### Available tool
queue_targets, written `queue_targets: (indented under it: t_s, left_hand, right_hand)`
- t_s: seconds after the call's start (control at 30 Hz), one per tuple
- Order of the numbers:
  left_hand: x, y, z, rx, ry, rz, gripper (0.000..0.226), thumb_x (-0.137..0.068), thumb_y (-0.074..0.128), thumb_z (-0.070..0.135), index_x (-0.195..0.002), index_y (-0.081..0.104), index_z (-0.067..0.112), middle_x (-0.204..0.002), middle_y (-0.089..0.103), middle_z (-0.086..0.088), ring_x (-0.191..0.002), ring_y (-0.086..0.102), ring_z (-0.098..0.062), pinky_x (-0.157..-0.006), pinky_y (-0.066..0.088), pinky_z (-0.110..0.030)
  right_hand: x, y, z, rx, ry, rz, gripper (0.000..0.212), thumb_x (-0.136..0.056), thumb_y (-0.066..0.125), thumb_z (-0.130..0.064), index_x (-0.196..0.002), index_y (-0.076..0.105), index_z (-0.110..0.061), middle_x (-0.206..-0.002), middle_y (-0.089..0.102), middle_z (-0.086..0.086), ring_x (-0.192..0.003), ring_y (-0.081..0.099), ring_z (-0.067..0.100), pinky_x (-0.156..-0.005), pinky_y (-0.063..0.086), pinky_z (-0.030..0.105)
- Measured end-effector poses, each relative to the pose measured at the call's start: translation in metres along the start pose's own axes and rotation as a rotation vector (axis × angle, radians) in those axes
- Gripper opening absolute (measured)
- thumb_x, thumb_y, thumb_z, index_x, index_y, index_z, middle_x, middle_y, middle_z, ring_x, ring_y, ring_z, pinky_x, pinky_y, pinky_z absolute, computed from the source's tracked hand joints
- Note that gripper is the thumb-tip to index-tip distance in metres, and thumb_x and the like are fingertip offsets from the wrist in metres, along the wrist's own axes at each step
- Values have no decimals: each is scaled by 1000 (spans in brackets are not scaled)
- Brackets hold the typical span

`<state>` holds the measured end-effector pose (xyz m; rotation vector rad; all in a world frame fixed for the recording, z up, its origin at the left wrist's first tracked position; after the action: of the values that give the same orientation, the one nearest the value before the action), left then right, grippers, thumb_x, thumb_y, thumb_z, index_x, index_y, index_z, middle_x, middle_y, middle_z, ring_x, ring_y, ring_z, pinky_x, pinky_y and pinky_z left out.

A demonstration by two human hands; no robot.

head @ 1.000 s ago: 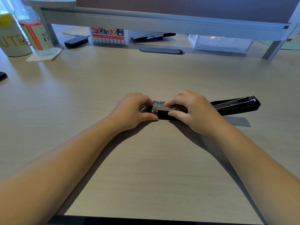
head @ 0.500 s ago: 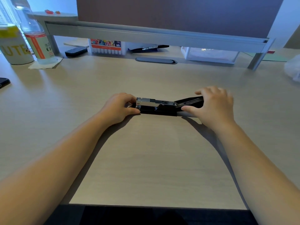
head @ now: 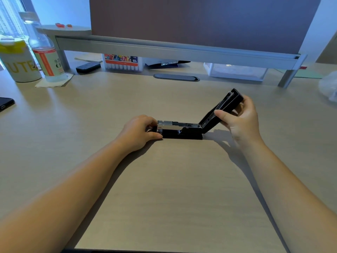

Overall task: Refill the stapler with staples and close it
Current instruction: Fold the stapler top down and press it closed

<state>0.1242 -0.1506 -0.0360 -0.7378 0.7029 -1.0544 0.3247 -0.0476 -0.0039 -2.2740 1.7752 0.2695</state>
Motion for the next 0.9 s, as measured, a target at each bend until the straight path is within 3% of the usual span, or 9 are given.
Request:
queue_targets:
  t_s: [0.07, 0.13, 0.27, 0.5, 0.63, 0.73, 0.9]
  left_hand:
    - [-2, 0, 1, -8, 9, -8, 31, -78, 62, 24, -106, 58, 10, -94, 49, 0, -91, 42, -17, -81, 36, -32]
    - [-3, 0, 1, -7, 18, -12, 30, -78, 62, 24, -104, 58, 10, -93, 49, 0, -90, 42, -17, -80, 36, -31]
    - [-4, -1, 0, 12, 23, -17, 29, -78, 62, 25, -104, 59, 11, -93, 50, 0, -90, 42, -17, -82, 37, -34]
    - [-6, 1, -3, 9, 35, -17, 30, -77, 63, 26, -104, 59, 14, -93, 50, 2, -92, 45, -18, -84, 39, -34]
    - [-5, 1, -2, 12, 40, -21, 30, -77, 62, 26, -105, 58, 14, -95, 51, 0, -95, 46, -19, -87, 41, -37]
    - [-4, 2, -1, 30, 51, -10, 32, -78, 61, 26, -107, 57, 14, -97, 53, 1, -93, 47, -16, -83, 40, -32]
    - [0, 1, -2, 347, -47, -69, 41, -78, 58, 34, -114, 52, 15, -101, 56, 3, -94, 52, -14, -79, 39, -26]
  right_hand:
    - [0, 11, -2, 31, 0, -93, 30, -77, 62, -3, -98, 48, -20, -89, 53, -6, -106, 54, 33, -95, 46, 56]
    - [1, 23, -8, 145, -60, -216, 26, -81, 58, -7, -103, 48, -16, -86, 55, -3, -98, 56, 31, -93, 48, 51]
    - [1, 43, -18, 334, -169, -384, 39, -82, 56, -7, -119, 46, -14, -98, 53, 8, -93, 53, 25, -83, 47, 35]
    - [4, 70, -12, 649, -294, -548, 45, -81, 58, -14, -124, 45, -21, -99, 52, 9, -92, 46, 23, -80, 35, 30]
    - [6, 77, -6, 735, -312, -566, 47, -81, 59, -16, -126, 43, -20, -106, 55, 16, -97, 47, 27, -81, 33, 30]
    - [6, 73, -4, 747, -281, -553, 49, -81, 60, -18, -126, 41, -17, -121, 53, 14, -109, 47, 25, -87, 33, 28]
    - [11, 52, 8, 662, -137, -484, 49, -80, 62, -19, -124, 41, -13, -128, 51, 12, -114, 46, 24, -90, 35, 30]
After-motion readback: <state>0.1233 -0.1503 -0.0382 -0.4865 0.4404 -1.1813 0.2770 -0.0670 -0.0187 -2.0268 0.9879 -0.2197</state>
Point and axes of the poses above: each hand's wrist, its own x-axis away from the middle knuckle, its own y-axis out of the palm, z = x × y, the point moved 4 cm from there along -x, towards the middle knuckle
